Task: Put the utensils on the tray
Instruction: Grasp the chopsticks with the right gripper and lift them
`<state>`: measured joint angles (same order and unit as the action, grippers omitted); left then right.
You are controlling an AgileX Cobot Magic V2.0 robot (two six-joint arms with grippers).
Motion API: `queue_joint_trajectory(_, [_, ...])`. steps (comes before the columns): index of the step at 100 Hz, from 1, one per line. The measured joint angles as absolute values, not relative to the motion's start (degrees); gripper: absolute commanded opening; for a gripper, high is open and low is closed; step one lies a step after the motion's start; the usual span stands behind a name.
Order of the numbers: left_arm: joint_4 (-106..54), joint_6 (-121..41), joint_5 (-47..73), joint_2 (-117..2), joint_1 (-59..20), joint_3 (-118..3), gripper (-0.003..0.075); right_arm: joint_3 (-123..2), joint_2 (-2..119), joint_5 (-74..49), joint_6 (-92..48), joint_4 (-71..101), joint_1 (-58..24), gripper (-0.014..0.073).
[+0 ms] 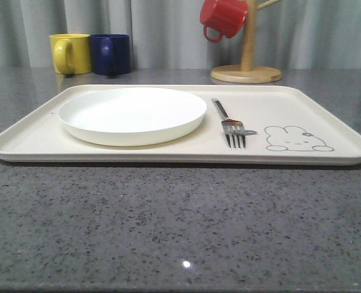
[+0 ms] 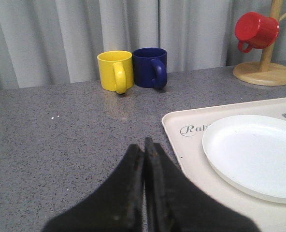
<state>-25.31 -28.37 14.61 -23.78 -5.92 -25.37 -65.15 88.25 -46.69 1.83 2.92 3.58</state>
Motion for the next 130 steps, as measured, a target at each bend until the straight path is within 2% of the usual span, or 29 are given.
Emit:
queue_joint_trajectory(32, [-25.31, -28.37, 14.61, -23.78, -5.92, -25.37, -0.0017, -65.15, 91.80, -45.14, 1.70, 2.92, 3.58, 0.0351])
queue_joint_trajectory(41, [-25.31, -28.37, 14.61, -23.78, -5.92, -25.37, -0.0017, -65.15, 91.80, -45.03, 1.70, 2.92, 3.58, 0.0272])
queue_joint_trajectory(58, [-25.31, -28.37, 14.61, -23.78, -5.92, -25.37, -0.0017, -65.15, 91.80, -45.03, 1.63, 2.92, 3.58, 0.0046])
queue_joint_trajectory(65, [-25.31, -28.37, 14.61, -23.78, -5.92, -25.37, -0.0017, -65.15, 91.81, -45.03, 1.63, 2.92, 3.58, 0.0002])
queue_joint_trajectory(102, [-25.31, -28.37, 14.61, -23.78, -5.92, -25.37, -0.0017, -69.91, 88.98, -51.87, 2.00, 6.24, 2.69, 0.0006])
queue_joint_trajectory(130, [-25.31, -28.37, 14.61, -23.78, -5.92, -25.37, -0.0017, -70.36, 83.13, -52.80, 7.82, 6.31, -4.95, 0.0006])
